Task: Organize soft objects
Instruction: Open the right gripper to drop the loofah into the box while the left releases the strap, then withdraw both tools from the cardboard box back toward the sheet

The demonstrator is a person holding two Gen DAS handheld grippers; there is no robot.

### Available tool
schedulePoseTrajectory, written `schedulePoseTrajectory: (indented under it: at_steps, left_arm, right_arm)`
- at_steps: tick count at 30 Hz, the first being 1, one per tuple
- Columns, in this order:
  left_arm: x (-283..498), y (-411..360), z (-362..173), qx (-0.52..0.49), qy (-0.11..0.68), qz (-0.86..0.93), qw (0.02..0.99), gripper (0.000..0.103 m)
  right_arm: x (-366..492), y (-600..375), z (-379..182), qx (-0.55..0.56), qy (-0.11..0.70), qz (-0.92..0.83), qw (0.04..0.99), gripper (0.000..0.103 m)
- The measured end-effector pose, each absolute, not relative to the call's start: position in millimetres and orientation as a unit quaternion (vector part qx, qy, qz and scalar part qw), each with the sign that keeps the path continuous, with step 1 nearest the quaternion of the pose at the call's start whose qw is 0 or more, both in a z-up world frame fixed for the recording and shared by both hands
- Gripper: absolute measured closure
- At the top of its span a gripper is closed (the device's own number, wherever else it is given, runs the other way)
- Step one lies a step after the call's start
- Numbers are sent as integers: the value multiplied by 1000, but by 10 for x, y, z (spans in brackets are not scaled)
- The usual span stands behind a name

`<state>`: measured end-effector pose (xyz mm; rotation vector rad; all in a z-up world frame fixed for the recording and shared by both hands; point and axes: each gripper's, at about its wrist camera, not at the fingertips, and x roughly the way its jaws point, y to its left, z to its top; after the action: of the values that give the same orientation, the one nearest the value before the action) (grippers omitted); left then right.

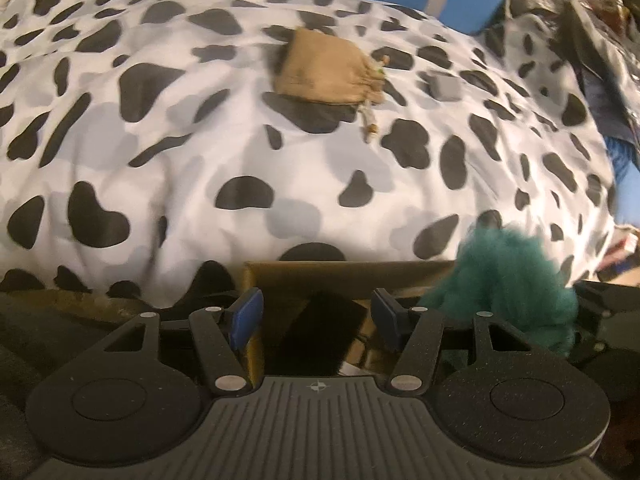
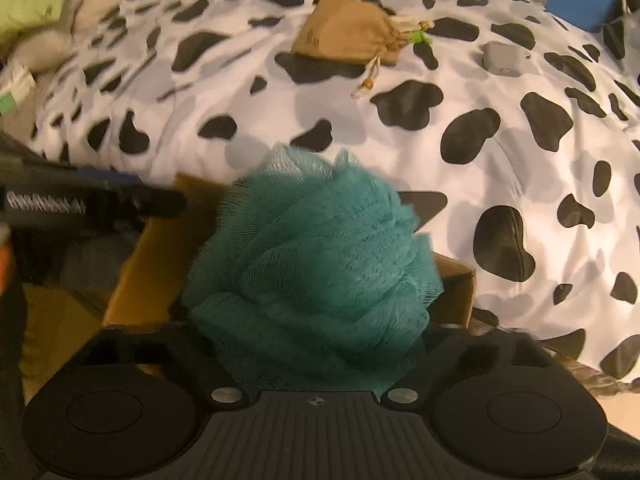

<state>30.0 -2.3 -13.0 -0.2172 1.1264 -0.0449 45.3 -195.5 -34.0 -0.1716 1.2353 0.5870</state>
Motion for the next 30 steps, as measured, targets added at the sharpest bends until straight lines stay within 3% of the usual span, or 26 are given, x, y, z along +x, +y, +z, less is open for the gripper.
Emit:
schedulePoseTrajectory:
  at_steps: [30]
  left_arm:
    - [305,-231,-431,-16,612,-22,791,44]
  right_arm:
    - [561,-2046,-443,-108,590,178,780,0]
